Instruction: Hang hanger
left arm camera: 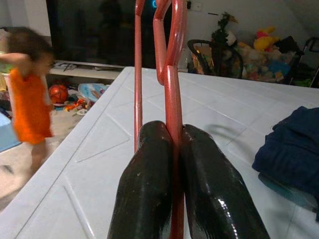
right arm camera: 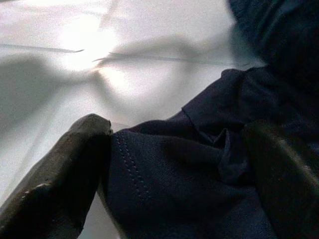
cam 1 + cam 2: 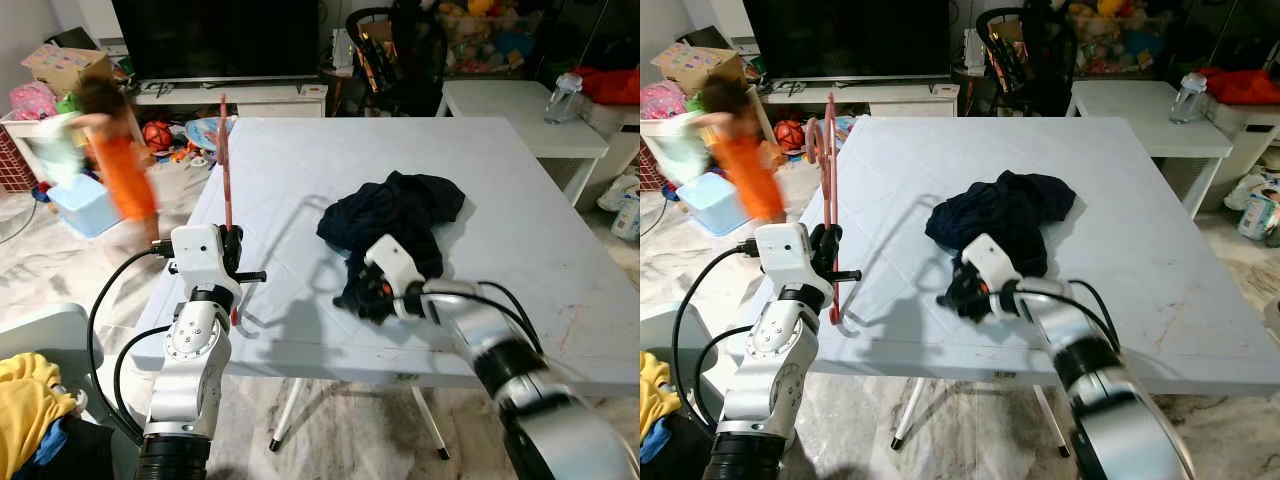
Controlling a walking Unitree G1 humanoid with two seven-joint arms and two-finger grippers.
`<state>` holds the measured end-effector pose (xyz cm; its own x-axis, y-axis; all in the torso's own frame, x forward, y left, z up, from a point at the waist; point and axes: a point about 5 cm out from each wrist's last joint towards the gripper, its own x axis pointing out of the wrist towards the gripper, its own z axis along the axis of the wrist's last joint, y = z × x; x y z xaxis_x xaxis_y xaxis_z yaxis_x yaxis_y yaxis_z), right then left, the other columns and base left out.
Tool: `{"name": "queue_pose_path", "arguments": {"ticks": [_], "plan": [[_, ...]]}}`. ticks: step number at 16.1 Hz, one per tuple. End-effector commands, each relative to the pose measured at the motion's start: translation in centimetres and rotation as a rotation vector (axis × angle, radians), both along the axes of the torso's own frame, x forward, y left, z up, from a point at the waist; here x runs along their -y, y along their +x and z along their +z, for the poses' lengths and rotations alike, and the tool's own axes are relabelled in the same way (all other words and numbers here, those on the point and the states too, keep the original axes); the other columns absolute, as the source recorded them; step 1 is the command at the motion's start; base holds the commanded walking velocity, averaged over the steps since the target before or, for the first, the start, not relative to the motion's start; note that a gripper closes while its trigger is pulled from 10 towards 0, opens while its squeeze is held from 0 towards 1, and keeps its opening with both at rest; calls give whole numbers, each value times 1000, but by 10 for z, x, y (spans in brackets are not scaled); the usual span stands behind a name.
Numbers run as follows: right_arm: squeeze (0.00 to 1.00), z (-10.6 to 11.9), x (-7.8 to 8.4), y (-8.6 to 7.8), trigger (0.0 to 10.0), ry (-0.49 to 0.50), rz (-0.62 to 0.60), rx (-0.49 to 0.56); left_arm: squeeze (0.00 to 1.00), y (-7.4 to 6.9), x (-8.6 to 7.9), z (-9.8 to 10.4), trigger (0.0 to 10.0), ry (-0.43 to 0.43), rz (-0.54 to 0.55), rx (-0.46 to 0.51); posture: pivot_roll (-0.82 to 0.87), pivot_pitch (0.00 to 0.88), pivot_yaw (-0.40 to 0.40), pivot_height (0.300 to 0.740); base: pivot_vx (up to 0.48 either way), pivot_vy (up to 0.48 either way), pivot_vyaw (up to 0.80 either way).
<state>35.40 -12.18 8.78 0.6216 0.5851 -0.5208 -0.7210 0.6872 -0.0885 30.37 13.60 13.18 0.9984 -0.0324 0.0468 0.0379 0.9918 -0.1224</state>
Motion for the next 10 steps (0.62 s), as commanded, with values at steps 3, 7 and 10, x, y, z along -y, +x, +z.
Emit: {"name": "queue_pose_path", "arguments": {"ticks": [3, 7, 10], "plan": [[0, 5, 26, 18, 10000, -2, -392, 44, 0, 1, 1, -2, 10000, -1, -5, -14, -50, 0, 11, 740, 0, 0, 0], [0, 39, 54, 37, 10000, 177, -753, 145, 0, 1, -2, -1, 10000, 9, 1, -11, -42, 0, 8, 740, 0, 0, 0], [0, 44, 39, 38, 10000, 239, -593, 173, 0, 0, 0, -6, 10000, 26, 15, -37, -47, 0, 6, 740, 0, 0, 0]]}}
